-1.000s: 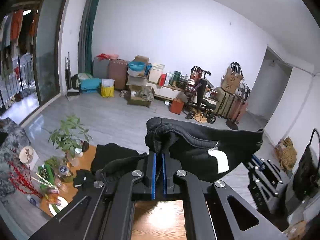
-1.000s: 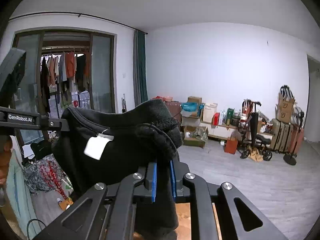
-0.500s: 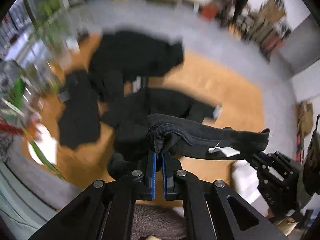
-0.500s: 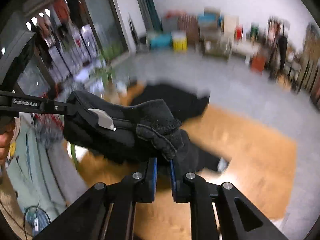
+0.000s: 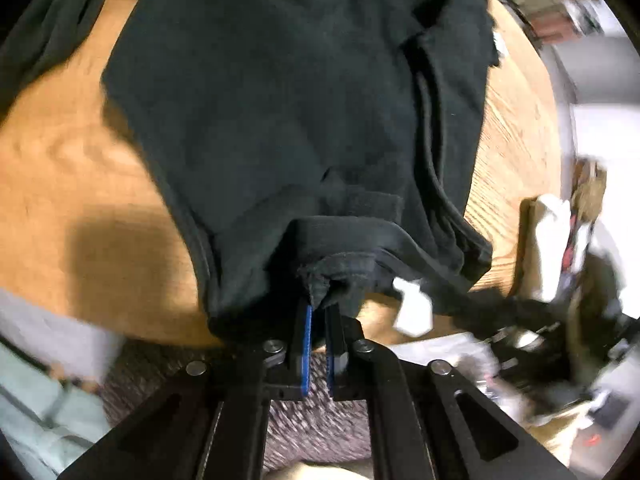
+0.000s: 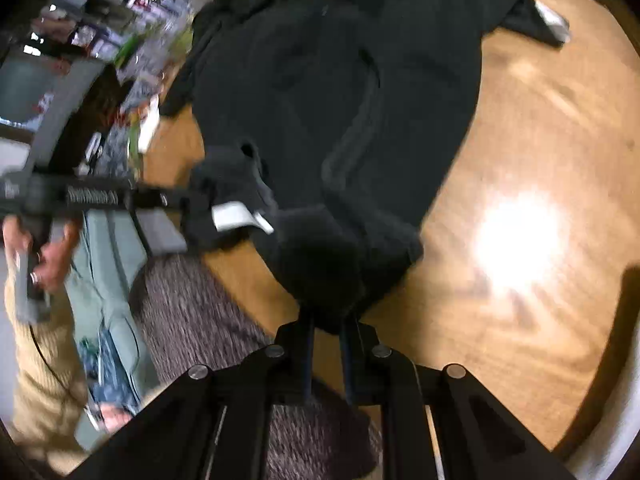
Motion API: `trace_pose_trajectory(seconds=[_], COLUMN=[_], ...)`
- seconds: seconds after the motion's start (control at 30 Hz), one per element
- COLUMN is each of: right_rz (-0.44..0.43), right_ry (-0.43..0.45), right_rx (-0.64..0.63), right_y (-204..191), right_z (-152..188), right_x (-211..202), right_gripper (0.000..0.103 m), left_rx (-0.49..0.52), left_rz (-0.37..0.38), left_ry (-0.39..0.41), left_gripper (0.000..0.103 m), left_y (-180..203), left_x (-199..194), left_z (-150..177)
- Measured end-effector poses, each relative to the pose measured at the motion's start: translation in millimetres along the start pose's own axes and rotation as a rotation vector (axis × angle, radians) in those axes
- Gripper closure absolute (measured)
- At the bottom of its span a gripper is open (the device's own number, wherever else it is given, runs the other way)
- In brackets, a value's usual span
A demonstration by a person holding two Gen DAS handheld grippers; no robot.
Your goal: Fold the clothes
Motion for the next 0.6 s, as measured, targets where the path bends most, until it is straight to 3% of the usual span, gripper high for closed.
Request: trace_pose_trajectory(seconds=[0.1,0.17,0.23,0.27,0.3,0.37,0.43,0.5,0.6], right_rz=[0.04,0.033,0.042,0.047,0.088,0.182,0.262,0.271,0.227], right_ry=[-0.047,0.015,0.104,0.157,0.196,0.269,0.286,0.264,0.177], right_rx=[-0.02,-0.004,0.01,0.022,0.025,0.029,0.012,0.015,0.016], right_y=[2,12,24,31,35,43,45,43,28], right_z=[7,1,-12,-21,-31,-51,-75,-95,-121], right_x=[5,-23,-57,-76,-86,-105,-100,-84,-34], right_gripper=[0.074,0.062,0.057,0.054,0.054,0.052,0.051,0.051,0.052], left_rx=[-0.032,-0.017,-0.013,-0.026,-0.038,-0.048,-0.057,-0.086,-0.089], left_rz=[0.047,0.042,0.035,0.043,0.051,0.076,0.099,0.05,-0.156], left_ry=[-0.015,0.055,0.126,0.171,0.214,0.255,0.287,0.305,0.304], left_gripper=[0.091,0.083,0.057,0.051,0.044,0.041,0.038,0.037,0.037], left_y=[-4,-3,-3,-4,-5,-6,-11,-17,-21], left_x=[-24,-56,-85,-98,-112,-123,-131,-120,-93], left_z=[1,-1,-6,-11,-16,-28,-43,-62,-81])
Point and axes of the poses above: each gripper's, at about its wrist camera, not at the fingertips, and x roughly the way its jaws point, y to its right, z to its underside, the point moved 1 cm from there along x, roughly the way its jaws point, and after that the axes turned 7 degrees about z, right-handed, at the moved point
